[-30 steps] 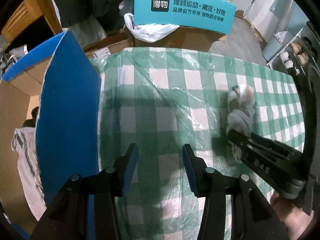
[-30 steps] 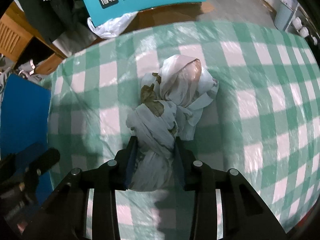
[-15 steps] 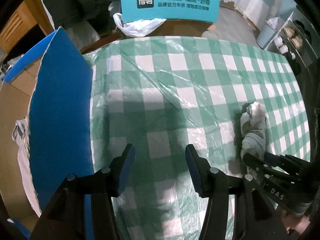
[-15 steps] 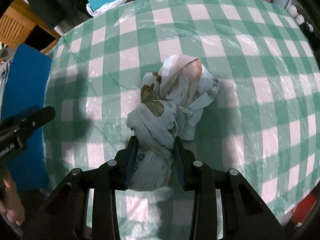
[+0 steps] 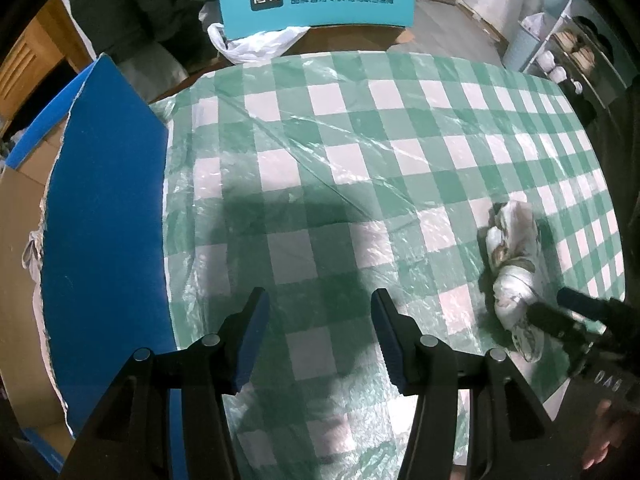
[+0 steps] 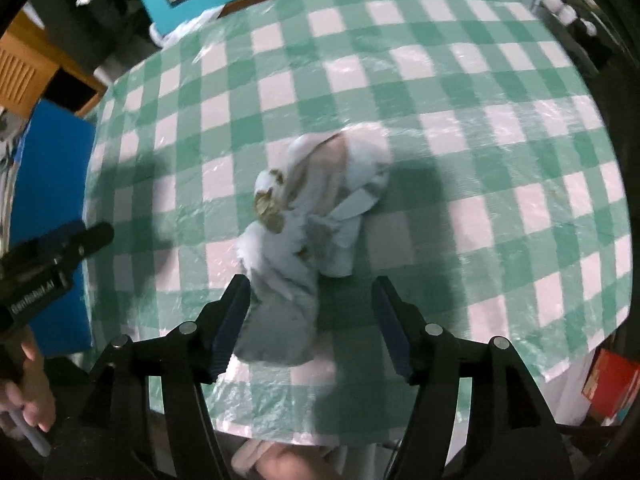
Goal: Organize soft objects
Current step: 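Close the right gripper on the white cloth and lift it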
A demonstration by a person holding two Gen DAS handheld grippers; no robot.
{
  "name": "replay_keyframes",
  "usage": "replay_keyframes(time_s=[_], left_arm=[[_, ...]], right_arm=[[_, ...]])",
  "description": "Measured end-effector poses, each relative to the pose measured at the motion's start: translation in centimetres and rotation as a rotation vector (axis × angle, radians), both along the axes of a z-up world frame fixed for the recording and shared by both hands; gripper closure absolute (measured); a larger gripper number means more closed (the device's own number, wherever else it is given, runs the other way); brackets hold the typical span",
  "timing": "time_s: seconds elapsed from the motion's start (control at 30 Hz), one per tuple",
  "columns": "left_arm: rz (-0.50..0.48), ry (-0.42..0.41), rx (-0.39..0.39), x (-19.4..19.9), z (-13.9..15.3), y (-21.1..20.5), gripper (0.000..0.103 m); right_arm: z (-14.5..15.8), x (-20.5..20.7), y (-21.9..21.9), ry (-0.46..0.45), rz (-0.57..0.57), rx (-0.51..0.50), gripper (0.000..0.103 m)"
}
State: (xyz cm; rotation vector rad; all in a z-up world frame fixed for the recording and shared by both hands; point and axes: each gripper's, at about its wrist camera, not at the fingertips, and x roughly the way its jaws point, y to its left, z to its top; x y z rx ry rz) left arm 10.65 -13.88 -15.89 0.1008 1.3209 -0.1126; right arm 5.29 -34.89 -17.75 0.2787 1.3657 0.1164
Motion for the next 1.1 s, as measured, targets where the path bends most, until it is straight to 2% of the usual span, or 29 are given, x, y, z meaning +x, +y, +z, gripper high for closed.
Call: replay_keyframes(time_s=[0.3, 0.5, 0.63, 0.73, 0.9, 1.1], left_arm=[[-0.007, 0.019, 0.006, -0.5, -0.7, -0.1, 0.048], [0.000, 0.035, 0.008, -0.4, -1.2, 0.1, 0.048], [0.001, 0.042, 0.005, -0.1, -1.5, 0.1, 0.048], [-0.003, 0.050, 0.003, 0.0, -1.7, 0.0, 0.048], [-0.005, 0.049, -0.005, 0.2, -1.5, 0.0, 0.048], [-0.016, 0.045, -0.010, 0.3, -1.1, -0.3, 0.048]], right_arm=[[-1.2, 1.8, 1.2, -0.007, -0.053, 0.030, 0.038], [-3.0, 3.5, 3.9, -0.005, -0.012, -0.016, 0.038], [-3.1, 3.4, 4.4, -0.033, 0.019, -0.065, 0.037], [-2.9, 3.4, 4.7, -0.049, 0.044, -0.079, 0.062], [-1.9, 3.6, 3.9, -0.064, 0.010, -0.008, 0.064], [1.5, 3.3, 1.8, -0.131, -0.043, 0.098, 0.064]])
